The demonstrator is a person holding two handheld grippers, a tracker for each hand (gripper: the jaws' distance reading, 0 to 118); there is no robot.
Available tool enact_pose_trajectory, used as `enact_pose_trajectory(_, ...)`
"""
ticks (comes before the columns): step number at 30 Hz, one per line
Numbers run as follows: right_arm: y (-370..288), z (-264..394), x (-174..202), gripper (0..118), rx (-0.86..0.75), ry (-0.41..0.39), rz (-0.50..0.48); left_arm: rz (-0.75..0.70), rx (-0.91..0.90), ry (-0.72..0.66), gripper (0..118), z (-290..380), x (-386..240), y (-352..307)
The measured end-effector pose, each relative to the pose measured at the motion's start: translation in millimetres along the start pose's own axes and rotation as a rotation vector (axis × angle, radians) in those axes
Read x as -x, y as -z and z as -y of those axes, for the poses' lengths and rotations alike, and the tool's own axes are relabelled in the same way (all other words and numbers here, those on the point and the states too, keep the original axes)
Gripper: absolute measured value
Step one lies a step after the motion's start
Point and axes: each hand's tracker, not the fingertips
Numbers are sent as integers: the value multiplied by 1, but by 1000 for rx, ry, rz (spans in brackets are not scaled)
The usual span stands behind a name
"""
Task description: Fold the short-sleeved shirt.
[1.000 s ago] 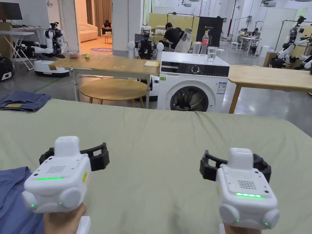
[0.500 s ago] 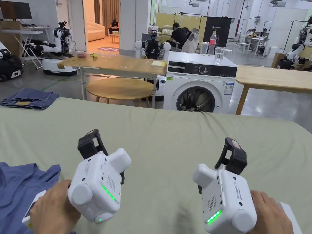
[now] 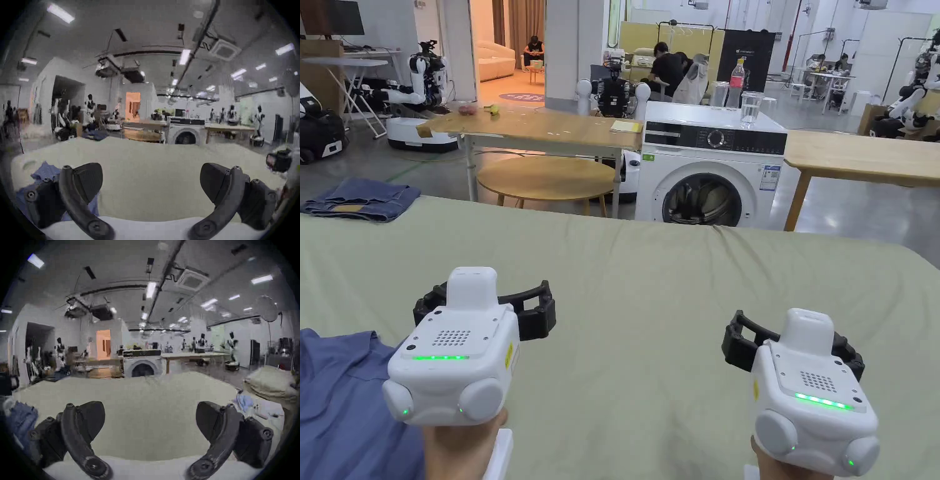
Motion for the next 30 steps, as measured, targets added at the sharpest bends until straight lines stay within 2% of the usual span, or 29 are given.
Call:
enact_pose_trajectory(4, -1, -3, 3, 112, -26, -63, -10, -2, -4, -32, 117, 0, 1, 1)
enact_pose_trajectory(13, -4, -7, 8, 112, -49, -145, -33, -12, 0, 171, 117, 2, -13, -6)
enact_pose_trajectory(23, -10, -7, 14, 112, -69, -138, -43, -8, -16, 182, 117, 1, -12, -9)
enact_pose_trajectory(26, -12, -8, 14, 111, -71, -132, -40, -13, -23, 178, 105, 1, -10, -9)
enact_pose_trajectory(27, -12, -8, 14, 104, -72, -128, -42, -12, -24, 175, 93, 1, -10, -9)
enact_pose_trajectory(29, -15, -7, 15, 81, -79, -127, -35, -4, -16, 167, 69, 1, -9, -9)
enact_pose_trajectory(30, -15, -7, 16, 75, -78, -134, -30, -2, -8, 166, 60, 1, -9, -8)
